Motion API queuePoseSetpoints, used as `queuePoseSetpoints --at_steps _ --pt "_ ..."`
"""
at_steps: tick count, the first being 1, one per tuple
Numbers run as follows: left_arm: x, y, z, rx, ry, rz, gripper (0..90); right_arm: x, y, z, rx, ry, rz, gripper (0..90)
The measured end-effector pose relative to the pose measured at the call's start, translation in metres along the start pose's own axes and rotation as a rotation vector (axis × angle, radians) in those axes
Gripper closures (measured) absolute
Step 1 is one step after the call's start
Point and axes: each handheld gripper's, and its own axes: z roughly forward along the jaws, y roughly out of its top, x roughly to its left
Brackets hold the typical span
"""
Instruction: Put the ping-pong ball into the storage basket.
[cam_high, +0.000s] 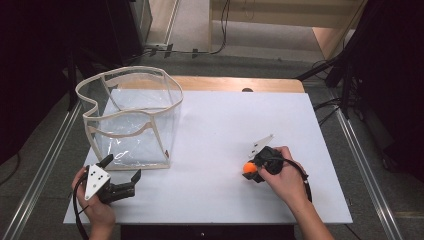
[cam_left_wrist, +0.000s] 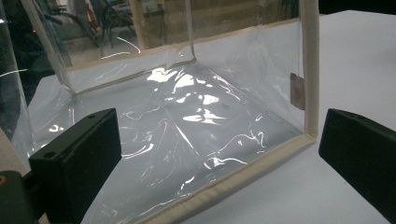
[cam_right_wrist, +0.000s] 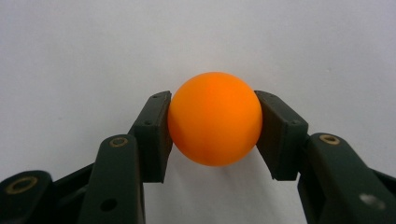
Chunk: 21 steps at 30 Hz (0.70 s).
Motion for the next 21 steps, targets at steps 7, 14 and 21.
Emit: queuePoseSetpoints --at_steps 7,14,21 --pt "0.0 0.0 0.0 -0.001 -0.003 -0.001 0.0 -0.001 0.004 -0.005 0.002 0.002 -0.001 47.5" --pt "0.0 0.0 0.0 -0.002 -0.002 -0.001 0.0 -0.002 0.01 -0.007 0.005 0.017 -0.013 47.6" --pt "0.0 0.0 0.0 -0.001 -0.003 0.0 0.0 -0.003 0.015 -0.009 0.006 0.031 -0.015 47.6"
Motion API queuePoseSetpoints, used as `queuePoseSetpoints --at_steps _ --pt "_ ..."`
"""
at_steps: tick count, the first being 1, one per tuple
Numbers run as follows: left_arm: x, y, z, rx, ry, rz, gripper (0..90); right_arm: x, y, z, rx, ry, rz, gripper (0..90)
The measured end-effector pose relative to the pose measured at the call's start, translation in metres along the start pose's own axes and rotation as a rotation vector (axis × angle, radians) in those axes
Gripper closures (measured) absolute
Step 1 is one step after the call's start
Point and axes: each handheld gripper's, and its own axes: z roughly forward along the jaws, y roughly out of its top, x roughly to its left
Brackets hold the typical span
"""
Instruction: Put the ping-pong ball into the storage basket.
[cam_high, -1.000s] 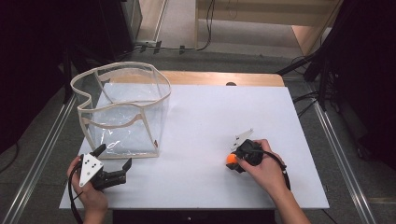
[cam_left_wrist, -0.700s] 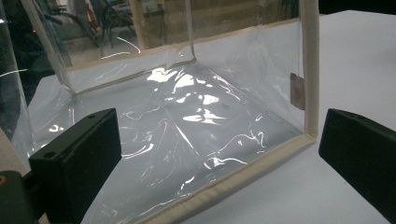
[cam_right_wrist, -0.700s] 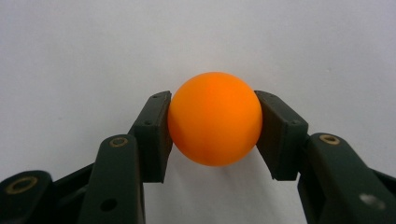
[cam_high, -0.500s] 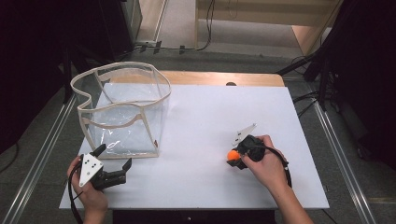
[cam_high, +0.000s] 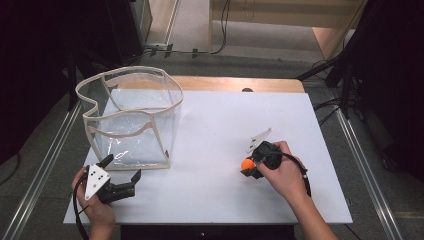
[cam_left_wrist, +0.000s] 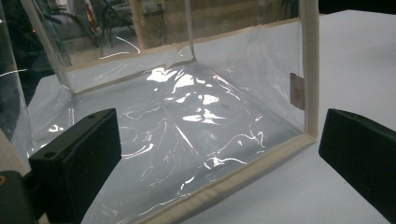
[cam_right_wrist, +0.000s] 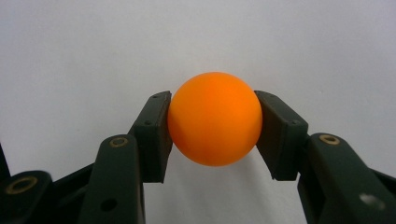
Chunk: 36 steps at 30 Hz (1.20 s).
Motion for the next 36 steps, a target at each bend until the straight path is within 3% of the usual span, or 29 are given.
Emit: queuePoseSetpoints --at_steps 36 --pt "-0.001 0.0 0.001 0.009 -0.006 0.004 0.0 -0.001 0.028 -0.009 0.024 0.032 -0.023 47.6"
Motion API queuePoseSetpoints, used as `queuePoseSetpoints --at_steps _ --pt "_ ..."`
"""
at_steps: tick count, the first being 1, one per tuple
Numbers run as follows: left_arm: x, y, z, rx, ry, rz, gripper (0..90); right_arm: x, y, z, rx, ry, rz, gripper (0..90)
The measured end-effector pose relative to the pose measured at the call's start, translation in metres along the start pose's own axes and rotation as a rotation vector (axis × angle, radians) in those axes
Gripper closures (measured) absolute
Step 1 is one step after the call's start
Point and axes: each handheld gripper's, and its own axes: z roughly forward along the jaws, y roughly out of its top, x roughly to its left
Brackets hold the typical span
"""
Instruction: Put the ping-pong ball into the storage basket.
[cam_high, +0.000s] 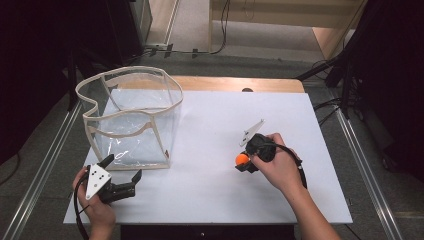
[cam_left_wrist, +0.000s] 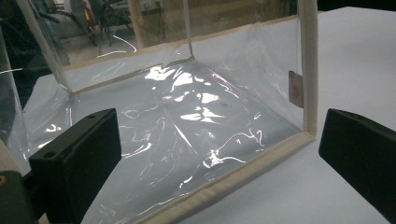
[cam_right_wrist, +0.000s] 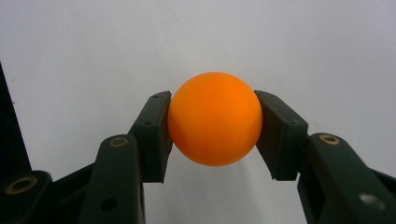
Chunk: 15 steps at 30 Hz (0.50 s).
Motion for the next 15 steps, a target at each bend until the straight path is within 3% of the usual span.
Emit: queuePoseSetpoints --at_steps 15 --pt "0.0 0.0 0.0 0.003 -0.001 0.002 0.0 -0.002 0.015 -0.001 0.008 0.004 -0.03 47.6"
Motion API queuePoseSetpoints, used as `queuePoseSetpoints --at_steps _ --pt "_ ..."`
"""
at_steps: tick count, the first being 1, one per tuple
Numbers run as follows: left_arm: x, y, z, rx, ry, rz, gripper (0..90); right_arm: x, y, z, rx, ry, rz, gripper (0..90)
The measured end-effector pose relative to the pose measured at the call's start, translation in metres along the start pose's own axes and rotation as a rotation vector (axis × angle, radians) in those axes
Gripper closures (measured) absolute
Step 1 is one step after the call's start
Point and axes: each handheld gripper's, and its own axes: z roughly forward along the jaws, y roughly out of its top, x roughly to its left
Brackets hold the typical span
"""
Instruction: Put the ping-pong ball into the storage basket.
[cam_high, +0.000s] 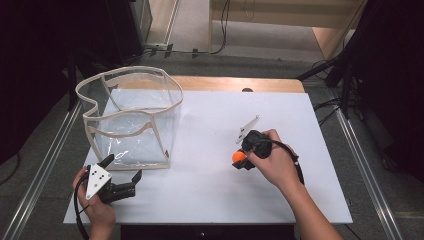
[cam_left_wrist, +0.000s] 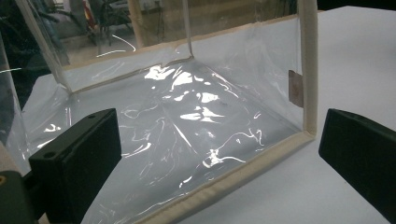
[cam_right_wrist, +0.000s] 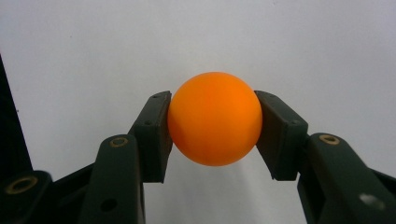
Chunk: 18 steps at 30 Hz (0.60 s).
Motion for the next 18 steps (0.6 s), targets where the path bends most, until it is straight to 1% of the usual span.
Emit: queuePoseSetpoints --at_steps 1,2,3,5,6,8,9,12,15,17,18 --pt "0.0 0.0 0.0 0.0 0.0 0.0 0.0 0.0 0.001 -0.001 0.002 -0.001 0.007 47.7" --pt "0.0 0.0 0.0 0.0 0.0 0.0 0.0 0.0 0.003 -0.001 0.007 -0.001 0.007 47.7" --pt "0.0 0.0 0.0 0.001 0.001 0.001 0.0 -0.001 0.004 -0.001 0.003 -0.001 -0.004 47.6" --pt "0.0 0.0 0.0 0.001 0.0 0.001 0.0 0.0 0.006 -0.003 0.007 -0.001 0.002 47.7" --pt "0.0 0.0 0.0 0.001 0.001 0.001 0.0 -0.002 0.007 -0.003 0.004 0.0 -0.012 47.7" --pt "0.0 0.0 0.0 0.001 0.0 0.0 0.0 -0.001 0.009 -0.004 0.006 0.0 0.0 47.7" --pt "0.0 0.0 0.0 0.002 0.0 0.0 0.0 -0.002 0.01 -0.003 0.002 0.004 -0.008 47.7" --pt "0.0 0.0 0.001 0.003 -0.002 -0.001 0.0 -0.002 0.013 -0.002 0.013 0.001 -0.022 47.7" --pt "0.0 0.0 0.001 0.004 -0.002 -0.003 0.0 -0.002 0.016 -0.003 0.022 -0.002 -0.018 47.7" --pt "0.0 0.0 0.001 0.004 -0.002 -0.003 0.0 -0.003 0.018 -0.004 0.014 0.004 -0.022 47.7" --pt "0.0 0.0 0.001 0.004 -0.002 -0.002 0.0 -0.003 0.019 -0.004 0.02 0.003 -0.014 47.7"
